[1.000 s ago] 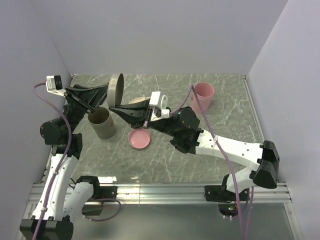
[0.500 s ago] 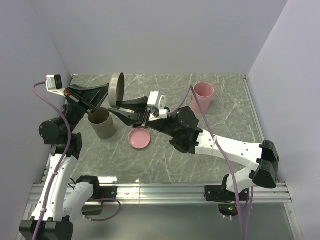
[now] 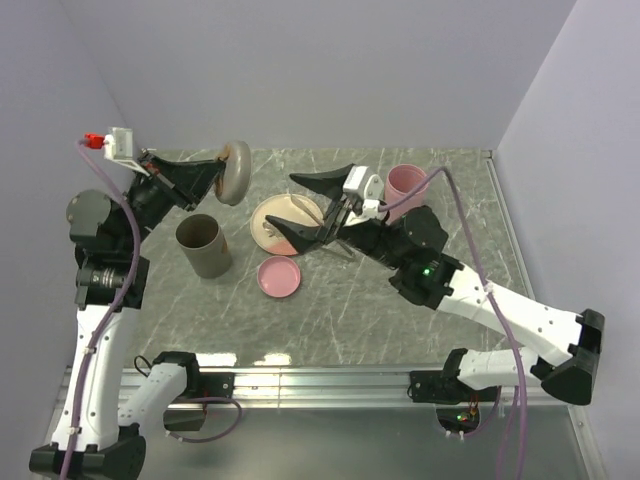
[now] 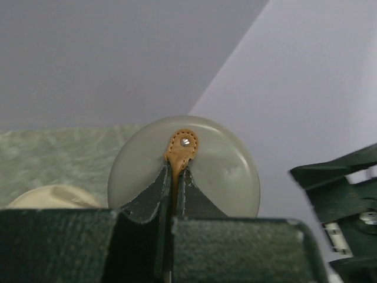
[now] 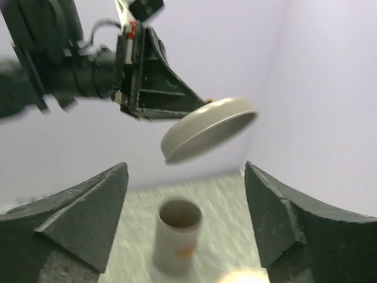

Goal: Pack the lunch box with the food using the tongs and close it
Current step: Close the box lid on the packing box.

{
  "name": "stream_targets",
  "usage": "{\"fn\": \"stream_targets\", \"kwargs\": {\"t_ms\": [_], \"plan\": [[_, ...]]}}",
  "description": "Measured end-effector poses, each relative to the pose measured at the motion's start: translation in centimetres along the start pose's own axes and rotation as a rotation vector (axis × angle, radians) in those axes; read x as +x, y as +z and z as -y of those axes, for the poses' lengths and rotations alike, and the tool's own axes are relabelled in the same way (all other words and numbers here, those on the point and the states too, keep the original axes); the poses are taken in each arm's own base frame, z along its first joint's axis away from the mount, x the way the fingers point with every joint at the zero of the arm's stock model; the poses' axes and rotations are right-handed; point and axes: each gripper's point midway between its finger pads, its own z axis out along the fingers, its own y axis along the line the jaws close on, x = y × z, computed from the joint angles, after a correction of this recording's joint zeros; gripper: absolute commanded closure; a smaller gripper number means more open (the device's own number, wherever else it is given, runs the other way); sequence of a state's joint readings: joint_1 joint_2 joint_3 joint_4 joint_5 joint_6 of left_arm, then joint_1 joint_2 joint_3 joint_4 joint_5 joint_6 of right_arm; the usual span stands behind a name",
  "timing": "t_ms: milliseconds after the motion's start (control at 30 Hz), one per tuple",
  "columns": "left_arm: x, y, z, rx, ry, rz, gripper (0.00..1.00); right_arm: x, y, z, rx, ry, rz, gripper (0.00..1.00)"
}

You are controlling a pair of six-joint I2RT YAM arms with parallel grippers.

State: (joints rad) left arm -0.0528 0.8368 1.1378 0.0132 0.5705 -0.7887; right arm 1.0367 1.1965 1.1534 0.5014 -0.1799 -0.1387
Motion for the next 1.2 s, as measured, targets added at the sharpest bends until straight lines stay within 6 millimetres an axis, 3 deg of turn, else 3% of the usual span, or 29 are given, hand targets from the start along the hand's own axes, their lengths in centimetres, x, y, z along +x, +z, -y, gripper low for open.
{"fn": "stream_targets", "kwargs": {"t_ms": [167,333,533,733,933,1200], "plan": [[2.5,0.2,-6.3,-0.215,0.163,-0.137,1.0,3.1,-2.3,3.3,0.084,-0.018,-0.176,0.04],[5.3,-1.0,-12.0,-0.39,0.289,-0.287,1.0,8.7,-6.5,8.8,0.227,-0.008,-0.442,0.02],[5.9,-2.4,-15.6,-0.494,0.459,-0.348,1.0,13.3,-13.0,13.9,0.382,0.025,-0.682,0.02],[8.1,-3.8,-19.2,-0.576,0.535,-0.443,1.0,15.8,-17.3,14.8,0.41,0.08,-0.84,0.02],[11.5,-5.7,-22.0,-0.632,0.521,-0.536,1.0,17.4,-20.0,15.6,0.43,0.17,-0.94,0.02],[12.9,-6.8,-24.4,-0.706,0.5,-0.577,1.0,17.9,-21.4,15.7,0.447,0.226,-0.972,0.02]]}}
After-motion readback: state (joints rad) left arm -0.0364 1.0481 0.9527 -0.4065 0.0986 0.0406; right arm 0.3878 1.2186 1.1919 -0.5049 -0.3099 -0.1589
